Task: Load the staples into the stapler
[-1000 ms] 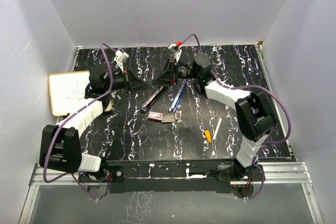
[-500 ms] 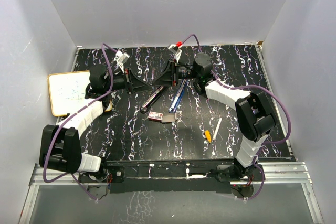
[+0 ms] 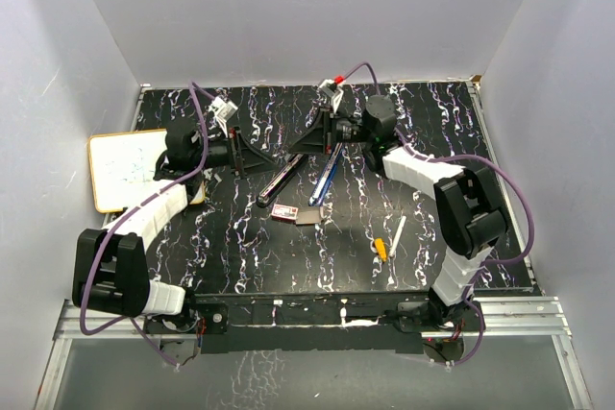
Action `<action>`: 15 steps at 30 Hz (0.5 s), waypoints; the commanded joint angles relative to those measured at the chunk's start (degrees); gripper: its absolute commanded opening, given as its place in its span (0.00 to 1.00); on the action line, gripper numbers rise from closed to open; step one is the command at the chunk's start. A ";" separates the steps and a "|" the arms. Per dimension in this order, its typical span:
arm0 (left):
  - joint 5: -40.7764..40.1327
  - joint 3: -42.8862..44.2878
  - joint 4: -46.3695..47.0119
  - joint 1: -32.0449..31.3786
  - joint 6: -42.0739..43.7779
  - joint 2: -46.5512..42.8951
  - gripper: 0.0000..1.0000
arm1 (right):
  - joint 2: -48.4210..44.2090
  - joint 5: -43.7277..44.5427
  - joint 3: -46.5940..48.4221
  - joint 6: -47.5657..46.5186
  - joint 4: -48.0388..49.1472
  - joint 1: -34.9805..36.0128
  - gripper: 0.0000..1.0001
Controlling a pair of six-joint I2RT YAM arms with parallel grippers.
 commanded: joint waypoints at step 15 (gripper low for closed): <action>-29.48 8.25 -38.37 -1.16 35.19 16.73 0.69 | -14.16 9.75 -3.39 -33.22 -34.51 -14.28 0.10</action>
